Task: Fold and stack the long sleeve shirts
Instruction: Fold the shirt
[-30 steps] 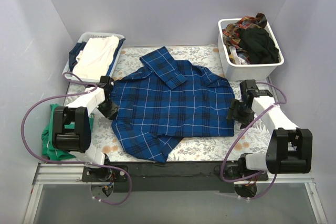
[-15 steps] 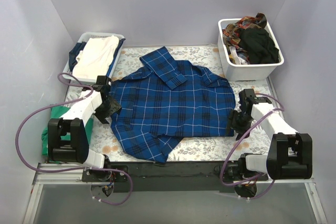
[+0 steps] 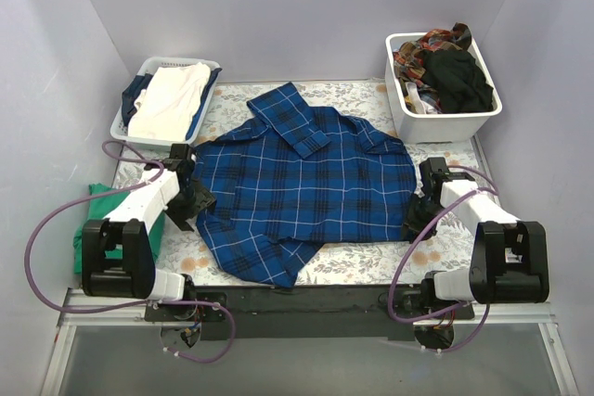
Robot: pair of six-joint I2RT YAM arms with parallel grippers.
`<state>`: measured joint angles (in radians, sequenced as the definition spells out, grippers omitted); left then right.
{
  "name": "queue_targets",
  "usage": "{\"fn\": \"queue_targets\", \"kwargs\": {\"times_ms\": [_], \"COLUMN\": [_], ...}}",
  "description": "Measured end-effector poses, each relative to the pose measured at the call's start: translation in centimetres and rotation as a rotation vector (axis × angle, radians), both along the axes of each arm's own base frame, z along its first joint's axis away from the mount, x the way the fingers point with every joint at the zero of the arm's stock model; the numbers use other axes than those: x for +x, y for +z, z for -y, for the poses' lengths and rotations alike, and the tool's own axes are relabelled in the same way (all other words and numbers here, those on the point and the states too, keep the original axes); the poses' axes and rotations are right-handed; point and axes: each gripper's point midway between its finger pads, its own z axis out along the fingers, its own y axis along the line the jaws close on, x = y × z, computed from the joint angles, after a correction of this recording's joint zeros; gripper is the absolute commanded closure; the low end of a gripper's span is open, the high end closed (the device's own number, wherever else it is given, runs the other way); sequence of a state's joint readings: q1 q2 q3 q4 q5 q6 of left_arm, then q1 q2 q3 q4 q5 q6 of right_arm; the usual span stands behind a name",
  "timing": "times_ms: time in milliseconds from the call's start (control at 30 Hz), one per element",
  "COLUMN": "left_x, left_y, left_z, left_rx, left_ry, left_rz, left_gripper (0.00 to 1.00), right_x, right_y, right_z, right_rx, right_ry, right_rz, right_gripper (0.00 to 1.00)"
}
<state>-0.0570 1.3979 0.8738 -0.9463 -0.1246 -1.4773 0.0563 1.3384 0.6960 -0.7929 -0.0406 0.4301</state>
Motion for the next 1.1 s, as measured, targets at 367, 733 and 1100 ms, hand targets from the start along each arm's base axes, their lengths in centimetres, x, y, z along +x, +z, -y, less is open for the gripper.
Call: {"fn": "queue_targets", "kwargs": {"times_ms": [367, 733, 1100], "left_x": [-3.4, -2.9, -0.8], "left_y": [-0.3, -0.5, 3.2], "left_z": [0.4, 1.4, 0.4], "left_rx": [-0.028, -0.083, -0.029], "left_ry": [-0.003, 0.016, 0.037], "left_rz": [-0.041, -0.022, 0.064], "left_gripper": [0.50, 1.00, 1.00], "right_x": [0.4, 0.5, 1.6], "right_y": [-0.6, -0.6, 3.2], "right_z": [0.0, -0.1, -0.1], "right_rx": [-0.001, 0.001, 0.009], "right_ry": [-0.012, -0.016, -0.010], "right_rz": [-0.009, -0.006, 0.146], "right_gripper": [0.93, 0.99, 0.99]}}
